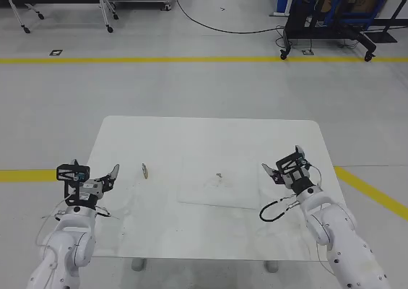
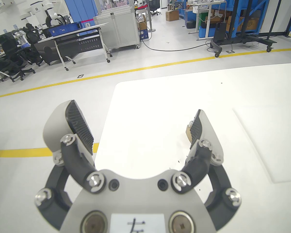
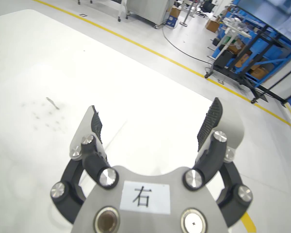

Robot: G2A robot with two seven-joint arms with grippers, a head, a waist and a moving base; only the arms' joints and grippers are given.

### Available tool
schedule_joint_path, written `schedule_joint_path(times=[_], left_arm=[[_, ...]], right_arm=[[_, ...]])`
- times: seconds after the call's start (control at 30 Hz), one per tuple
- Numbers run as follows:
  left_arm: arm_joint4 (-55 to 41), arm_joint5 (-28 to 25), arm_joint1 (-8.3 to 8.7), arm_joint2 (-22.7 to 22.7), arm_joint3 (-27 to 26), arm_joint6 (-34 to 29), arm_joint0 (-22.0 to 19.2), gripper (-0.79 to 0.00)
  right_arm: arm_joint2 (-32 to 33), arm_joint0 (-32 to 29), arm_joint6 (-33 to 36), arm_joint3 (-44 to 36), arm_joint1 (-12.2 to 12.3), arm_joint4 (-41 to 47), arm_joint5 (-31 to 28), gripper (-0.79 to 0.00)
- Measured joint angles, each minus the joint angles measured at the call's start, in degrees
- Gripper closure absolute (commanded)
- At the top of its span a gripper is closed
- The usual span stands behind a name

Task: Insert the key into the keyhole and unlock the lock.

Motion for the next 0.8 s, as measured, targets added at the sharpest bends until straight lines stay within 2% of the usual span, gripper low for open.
schedule_joint_path(times=[0.27, 0.5, 0.57, 0.63, 0.67, 0.8], left_arm=[[0.0, 0.0, 0.00, 0.0, 0.0, 0.0, 0.0, -0.785], [0.0, 0.0, 0.00, 0.0, 0.0, 0.0, 0.0, -0.785], [0.0, 0.0, 0.00, 0.0, 0.0, 0.0, 0.0, -0.785], [0.0, 0.0, 0.00, 0.0, 0.0, 0.0, 0.0, -0.785], [0.0, 0.0, 0.00, 0.0, 0.0, 0.0, 0.0, -0.785], [0.0, 0.0, 0.00, 0.0, 0.0, 0.0, 0.0, -0.785]], right_arm=[[-11.1, 10.1, 5.5, 8.7, -1.4, 2.1, -9.9, -0.785], [-13.5, 15.3, 5.7, 17.2, -2.1, 11.0, -18.8, -0.785], [-14.1, 17.6, 6.3, 20.8, -2.4, 14.6, -22.0, -0.699], [-14.8, 20.1, 7.3, 24.4, -2.6, 17.9, -25.9, -0.720], [-15.2, 21.1, 7.7, 25.7, -2.6, 18.9, -27.8, -0.699], [-17.2, 24.2, 8.6, 29.4, -2.7, 18.0, -33.9, -0.508]])
